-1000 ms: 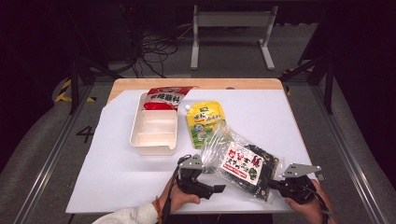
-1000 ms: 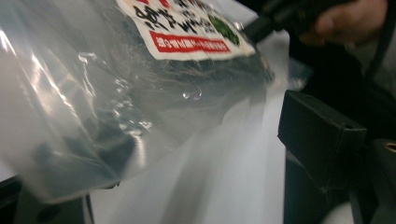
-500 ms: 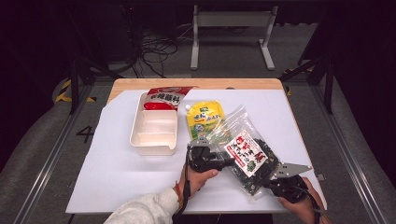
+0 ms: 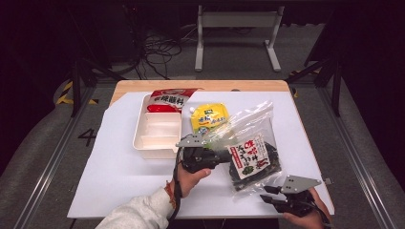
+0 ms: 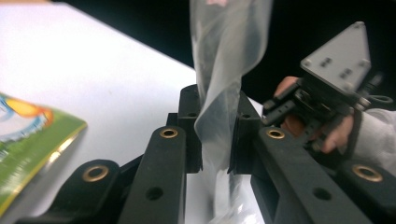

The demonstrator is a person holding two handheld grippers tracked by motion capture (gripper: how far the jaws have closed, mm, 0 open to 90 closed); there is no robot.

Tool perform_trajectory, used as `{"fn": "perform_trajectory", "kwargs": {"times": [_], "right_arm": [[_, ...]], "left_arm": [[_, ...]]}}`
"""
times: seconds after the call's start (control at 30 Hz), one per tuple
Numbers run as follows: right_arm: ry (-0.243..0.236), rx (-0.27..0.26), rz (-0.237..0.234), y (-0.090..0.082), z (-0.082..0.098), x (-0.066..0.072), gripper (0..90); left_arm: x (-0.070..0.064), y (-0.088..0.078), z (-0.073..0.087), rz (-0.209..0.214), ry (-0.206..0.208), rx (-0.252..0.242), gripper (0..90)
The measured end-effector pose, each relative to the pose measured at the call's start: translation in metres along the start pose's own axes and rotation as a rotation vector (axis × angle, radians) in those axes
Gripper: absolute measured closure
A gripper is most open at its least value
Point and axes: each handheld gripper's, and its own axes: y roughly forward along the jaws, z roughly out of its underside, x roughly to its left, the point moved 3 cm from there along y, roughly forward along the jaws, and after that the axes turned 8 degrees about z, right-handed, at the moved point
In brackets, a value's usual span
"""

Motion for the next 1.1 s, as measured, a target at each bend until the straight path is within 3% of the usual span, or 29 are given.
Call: {"fn": "perform_trajectory", "kwargs": {"times": [0.07,0.33,0.67,1.1], "right_arm": [[0.047,-0.053,0.021,-0.006,-0.003,-0.007,59.2],[0.131,-0.118,0.096,-0.008,-0.007,-0.019,52.8],[0.126,-0.139,0.11,-0.002,-0.015,-0.021,52.8],[0.136,-0.139,0.116,0.0,-0.017,-0.019,49.2]], "left_arm": [[-0.003,-0.009,-0.004,-0.017,0.037,0.002,80.4],[-0.014,-0.025,-0.01,-0.065,0.13,0.037,80.9],[-0.021,-0.038,-0.014,-0.067,0.188,0.023,81.0],[-0.025,-0.054,-0.025,-0.066,0.221,0.003,81.2]]}}
